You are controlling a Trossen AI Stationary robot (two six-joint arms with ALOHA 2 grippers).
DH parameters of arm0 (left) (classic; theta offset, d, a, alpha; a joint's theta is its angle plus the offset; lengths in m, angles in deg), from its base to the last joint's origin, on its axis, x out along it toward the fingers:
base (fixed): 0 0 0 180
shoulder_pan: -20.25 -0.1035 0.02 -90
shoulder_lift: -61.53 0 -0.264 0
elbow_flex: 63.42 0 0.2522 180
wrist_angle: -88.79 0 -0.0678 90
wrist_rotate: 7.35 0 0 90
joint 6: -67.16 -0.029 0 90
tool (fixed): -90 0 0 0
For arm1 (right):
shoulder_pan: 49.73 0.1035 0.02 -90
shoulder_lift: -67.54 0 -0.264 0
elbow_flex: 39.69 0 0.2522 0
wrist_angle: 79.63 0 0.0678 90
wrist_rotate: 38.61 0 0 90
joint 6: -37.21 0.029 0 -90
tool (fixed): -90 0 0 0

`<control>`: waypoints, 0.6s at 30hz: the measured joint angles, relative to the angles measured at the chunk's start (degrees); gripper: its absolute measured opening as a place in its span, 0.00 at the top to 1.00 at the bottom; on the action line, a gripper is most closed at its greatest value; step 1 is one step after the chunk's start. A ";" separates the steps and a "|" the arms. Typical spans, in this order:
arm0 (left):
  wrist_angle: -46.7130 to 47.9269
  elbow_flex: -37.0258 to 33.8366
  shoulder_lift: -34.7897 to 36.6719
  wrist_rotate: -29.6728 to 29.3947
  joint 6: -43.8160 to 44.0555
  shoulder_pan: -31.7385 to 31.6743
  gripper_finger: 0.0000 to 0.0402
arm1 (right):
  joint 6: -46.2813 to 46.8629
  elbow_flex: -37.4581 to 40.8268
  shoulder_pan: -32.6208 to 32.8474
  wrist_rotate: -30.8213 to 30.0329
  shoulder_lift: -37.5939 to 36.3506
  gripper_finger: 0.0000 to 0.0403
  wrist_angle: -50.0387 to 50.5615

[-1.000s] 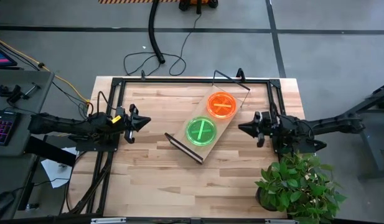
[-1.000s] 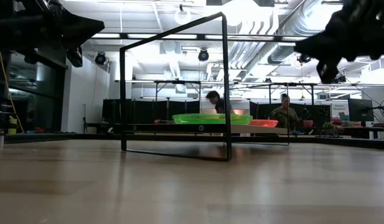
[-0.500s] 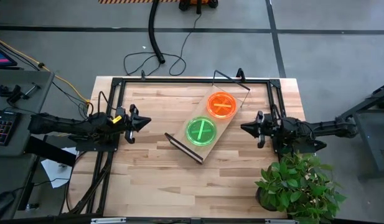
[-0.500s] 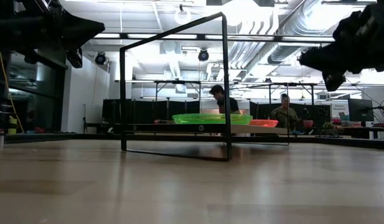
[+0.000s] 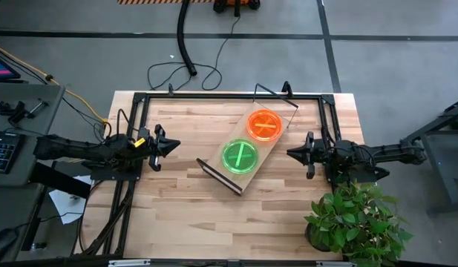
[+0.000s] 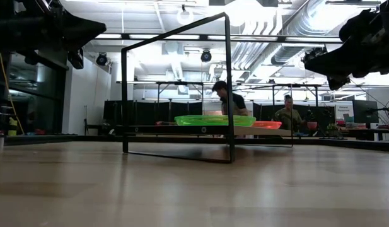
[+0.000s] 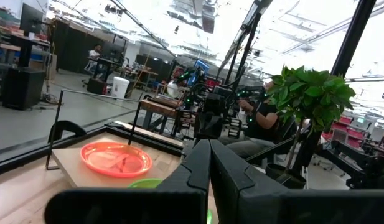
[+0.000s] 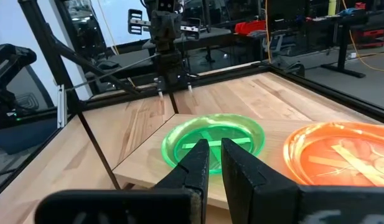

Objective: Place and stack plates onto a shelf
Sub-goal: Return to Home Position

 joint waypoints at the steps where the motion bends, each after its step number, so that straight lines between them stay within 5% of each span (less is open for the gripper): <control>1: 0.00 0.00 0.00 0.00 0.00 0.00 1.00 | 0.00 0.00 0.00 0.00 0.00 0.93 0.02; 14: 0.00 0.00 0.00 0.00 -0.02 0.00 1.00 | 0.00 0.00 0.00 0.00 0.02 0.93 0.04; 18: 6.45 -0.08 4.60 0.29 -5.97 -0.62 1.00 | 0.00 0.00 0.00 0.00 0.04 0.93 0.07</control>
